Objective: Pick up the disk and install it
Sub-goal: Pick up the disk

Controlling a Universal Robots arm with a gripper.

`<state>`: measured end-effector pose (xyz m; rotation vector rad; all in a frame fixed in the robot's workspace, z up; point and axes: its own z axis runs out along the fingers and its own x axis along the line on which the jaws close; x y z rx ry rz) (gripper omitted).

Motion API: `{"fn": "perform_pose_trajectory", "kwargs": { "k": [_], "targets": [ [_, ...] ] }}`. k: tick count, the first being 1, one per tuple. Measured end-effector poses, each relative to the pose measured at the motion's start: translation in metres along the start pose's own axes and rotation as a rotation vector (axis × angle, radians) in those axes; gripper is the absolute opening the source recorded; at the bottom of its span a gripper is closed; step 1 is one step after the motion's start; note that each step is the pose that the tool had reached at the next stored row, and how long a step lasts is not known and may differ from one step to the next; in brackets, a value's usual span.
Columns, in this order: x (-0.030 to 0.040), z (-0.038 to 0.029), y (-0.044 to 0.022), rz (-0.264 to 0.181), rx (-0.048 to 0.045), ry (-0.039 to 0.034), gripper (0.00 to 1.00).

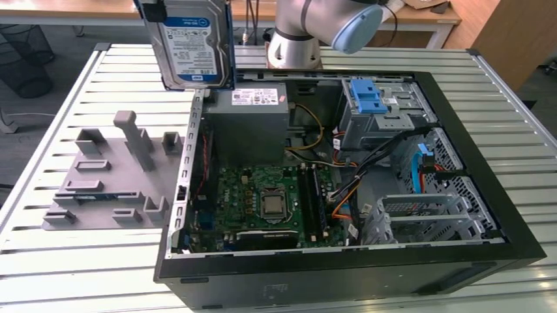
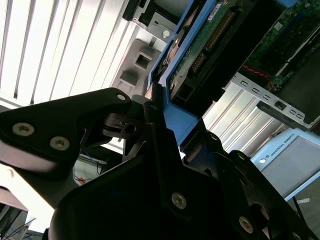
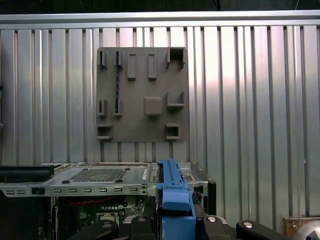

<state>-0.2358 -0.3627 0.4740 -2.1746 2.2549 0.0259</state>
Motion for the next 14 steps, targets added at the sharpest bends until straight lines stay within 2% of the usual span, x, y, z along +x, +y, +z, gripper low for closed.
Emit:
{"fn": "perform_pose_trajectory", "kwargs": {
  "k": [7,14],
  "targets": [
    [-0.0004,-0.0001,-0.0106,0.0,0.0,0.0,0.36],
    [-0.0005,-0.0001,-0.0126,0.0,0.0,0.0001,0.36]
  ]
}}
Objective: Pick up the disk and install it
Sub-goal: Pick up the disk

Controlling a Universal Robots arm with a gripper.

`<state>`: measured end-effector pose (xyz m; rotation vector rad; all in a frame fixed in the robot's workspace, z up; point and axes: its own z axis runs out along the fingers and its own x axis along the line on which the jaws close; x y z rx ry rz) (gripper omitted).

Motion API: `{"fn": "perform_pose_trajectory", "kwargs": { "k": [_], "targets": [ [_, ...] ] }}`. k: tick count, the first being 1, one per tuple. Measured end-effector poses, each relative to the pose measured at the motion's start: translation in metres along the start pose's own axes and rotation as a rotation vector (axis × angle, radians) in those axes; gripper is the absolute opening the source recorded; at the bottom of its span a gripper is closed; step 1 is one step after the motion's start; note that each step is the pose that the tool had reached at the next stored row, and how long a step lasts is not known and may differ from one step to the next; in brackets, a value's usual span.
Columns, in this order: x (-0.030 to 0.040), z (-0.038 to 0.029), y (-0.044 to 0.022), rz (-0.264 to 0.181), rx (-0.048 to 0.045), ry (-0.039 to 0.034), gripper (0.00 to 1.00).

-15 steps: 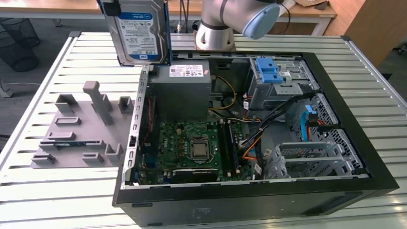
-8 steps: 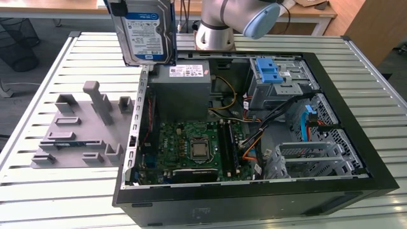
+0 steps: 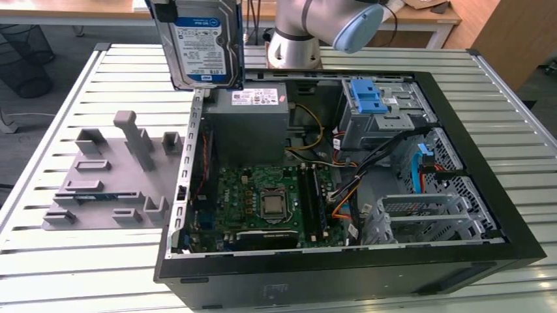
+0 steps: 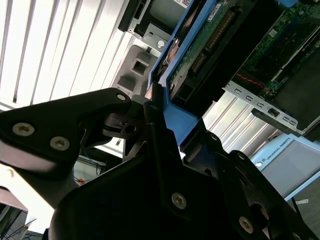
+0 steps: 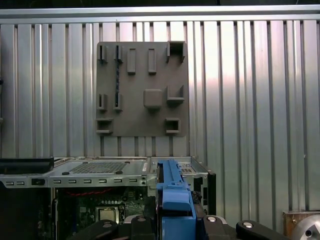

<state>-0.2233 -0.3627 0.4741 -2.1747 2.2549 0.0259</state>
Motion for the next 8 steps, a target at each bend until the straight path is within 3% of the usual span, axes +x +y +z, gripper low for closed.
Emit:
{"fn": "perform_pose_trajectory", "kwargs": {
  "k": [8],
  "targets": [
    [0.0029,0.0,-0.0001,0.0,0.0001,0.0002,0.36]
  ]
}}
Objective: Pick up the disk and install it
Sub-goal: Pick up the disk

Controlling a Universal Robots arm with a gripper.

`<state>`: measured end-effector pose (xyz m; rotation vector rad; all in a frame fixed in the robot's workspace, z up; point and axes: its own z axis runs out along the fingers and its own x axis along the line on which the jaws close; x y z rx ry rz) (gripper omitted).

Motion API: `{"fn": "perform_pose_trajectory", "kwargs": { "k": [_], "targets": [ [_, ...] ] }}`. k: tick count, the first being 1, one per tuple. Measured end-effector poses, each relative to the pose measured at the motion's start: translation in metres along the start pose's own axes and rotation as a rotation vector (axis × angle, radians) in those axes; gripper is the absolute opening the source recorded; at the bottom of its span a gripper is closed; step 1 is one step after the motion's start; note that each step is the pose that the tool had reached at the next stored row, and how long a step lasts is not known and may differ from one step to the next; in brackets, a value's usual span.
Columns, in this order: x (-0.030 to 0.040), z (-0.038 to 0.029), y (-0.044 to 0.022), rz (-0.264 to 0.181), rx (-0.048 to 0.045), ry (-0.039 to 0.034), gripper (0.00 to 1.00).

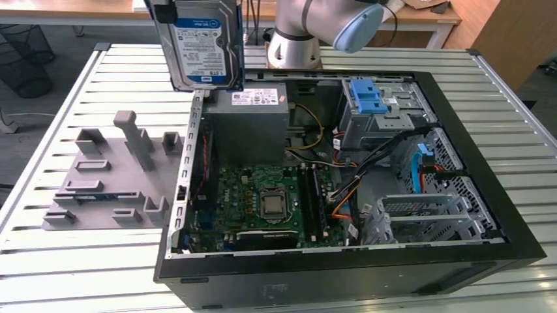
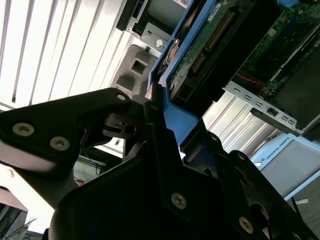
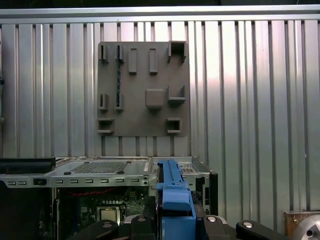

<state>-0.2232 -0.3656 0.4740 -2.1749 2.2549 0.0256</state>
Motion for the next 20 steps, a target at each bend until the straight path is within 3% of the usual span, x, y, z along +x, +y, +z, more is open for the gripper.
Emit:
{"fn": "perform_pose_trajectory", "kwargs": {
  "k": [8,20],
  "targets": [
    [0.0055,-0.0001,-0.0002,0.0,0.0002,0.0071,0.36],
    [0.0061,-0.0001,-0.0003,0.0,0.0002,0.0073,0.36]
  ]
}}
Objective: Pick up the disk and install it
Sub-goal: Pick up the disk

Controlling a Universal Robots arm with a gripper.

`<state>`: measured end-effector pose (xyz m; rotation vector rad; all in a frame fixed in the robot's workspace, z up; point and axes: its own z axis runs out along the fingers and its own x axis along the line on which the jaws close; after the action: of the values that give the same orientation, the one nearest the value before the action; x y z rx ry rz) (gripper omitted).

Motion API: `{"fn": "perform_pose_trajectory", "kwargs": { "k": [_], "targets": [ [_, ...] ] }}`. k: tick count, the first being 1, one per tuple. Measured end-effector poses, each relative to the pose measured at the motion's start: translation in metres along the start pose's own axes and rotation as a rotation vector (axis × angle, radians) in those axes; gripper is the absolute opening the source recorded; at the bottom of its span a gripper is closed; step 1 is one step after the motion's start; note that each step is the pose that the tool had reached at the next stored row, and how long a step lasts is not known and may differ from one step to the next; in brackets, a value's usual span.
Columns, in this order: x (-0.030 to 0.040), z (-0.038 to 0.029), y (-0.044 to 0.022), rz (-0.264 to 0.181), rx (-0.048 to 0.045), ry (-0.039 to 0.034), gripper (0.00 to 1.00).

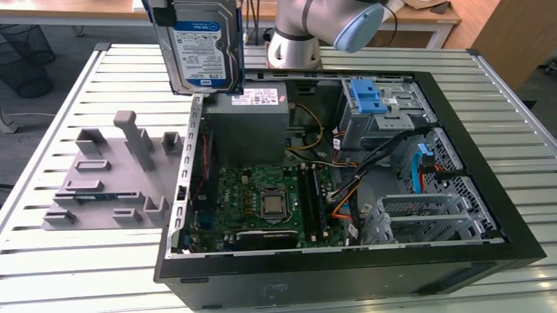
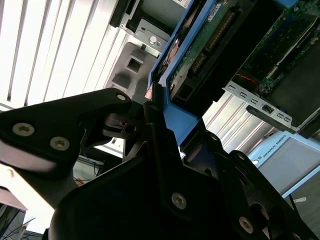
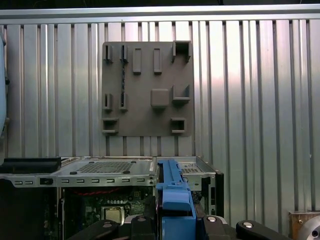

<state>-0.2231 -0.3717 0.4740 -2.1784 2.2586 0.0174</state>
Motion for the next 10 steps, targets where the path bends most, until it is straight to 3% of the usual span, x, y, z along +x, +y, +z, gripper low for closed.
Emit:
{"fn": "perform_pose_trajectory", "kwargs": {
  "k": [4,10],
  "targets": [
    [0.0,0.0,-0.0025,0.0,0.0,0.0,0.36],
    [-0.0003,-0.0001,-0.0116,0.0,0.0,0.0,0.36]
  ]
}}
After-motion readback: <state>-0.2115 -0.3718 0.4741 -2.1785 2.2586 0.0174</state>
